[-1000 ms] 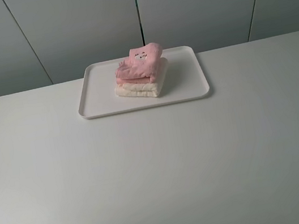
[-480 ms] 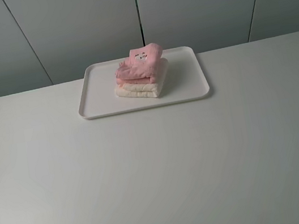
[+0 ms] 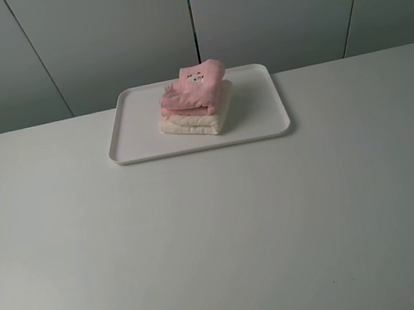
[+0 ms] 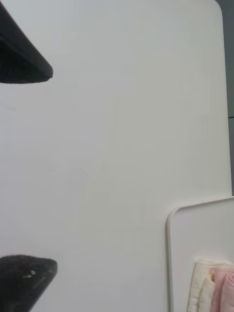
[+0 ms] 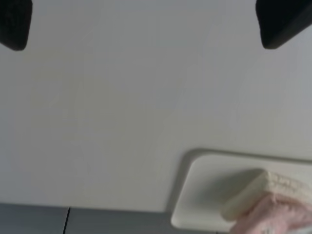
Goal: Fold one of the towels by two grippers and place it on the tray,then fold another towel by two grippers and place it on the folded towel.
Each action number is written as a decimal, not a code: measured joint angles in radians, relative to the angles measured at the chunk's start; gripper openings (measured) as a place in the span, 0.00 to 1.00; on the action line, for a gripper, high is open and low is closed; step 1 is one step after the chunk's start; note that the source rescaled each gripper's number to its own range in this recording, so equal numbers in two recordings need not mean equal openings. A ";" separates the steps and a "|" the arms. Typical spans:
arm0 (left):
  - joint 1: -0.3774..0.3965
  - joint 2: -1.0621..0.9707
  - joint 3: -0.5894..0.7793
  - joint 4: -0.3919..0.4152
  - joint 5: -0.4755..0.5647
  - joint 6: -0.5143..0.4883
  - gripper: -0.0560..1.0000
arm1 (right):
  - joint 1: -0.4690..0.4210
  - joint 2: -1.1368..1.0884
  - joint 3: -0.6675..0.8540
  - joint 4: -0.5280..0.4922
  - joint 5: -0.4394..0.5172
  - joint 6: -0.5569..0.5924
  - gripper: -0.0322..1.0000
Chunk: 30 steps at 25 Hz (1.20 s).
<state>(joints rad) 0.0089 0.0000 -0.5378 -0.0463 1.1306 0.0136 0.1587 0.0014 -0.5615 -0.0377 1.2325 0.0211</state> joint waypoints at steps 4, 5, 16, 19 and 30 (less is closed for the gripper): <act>0.000 0.000 0.025 0.016 -0.036 -0.004 0.92 | 0.000 -0.002 0.026 0.000 -0.070 -0.008 1.00; 0.000 0.000 0.026 0.018 -0.038 -0.004 0.92 | 0.000 -0.002 0.037 0.004 -0.094 -0.010 1.00; 0.000 0.000 0.026 0.020 -0.043 -0.007 0.92 | 0.000 -0.002 0.051 0.029 -0.133 -0.021 1.00; 0.000 0.000 0.026 0.021 -0.043 -0.007 0.92 | 0.000 -0.002 0.051 0.044 -0.133 -0.014 1.00; 0.000 0.000 0.026 0.021 -0.043 -0.007 0.92 | 0.000 -0.002 0.051 0.082 -0.135 -0.021 1.00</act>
<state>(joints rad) 0.0089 0.0000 -0.5120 -0.0254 1.0880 0.0069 0.1587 -0.0005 -0.5107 0.0441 1.0971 0.0000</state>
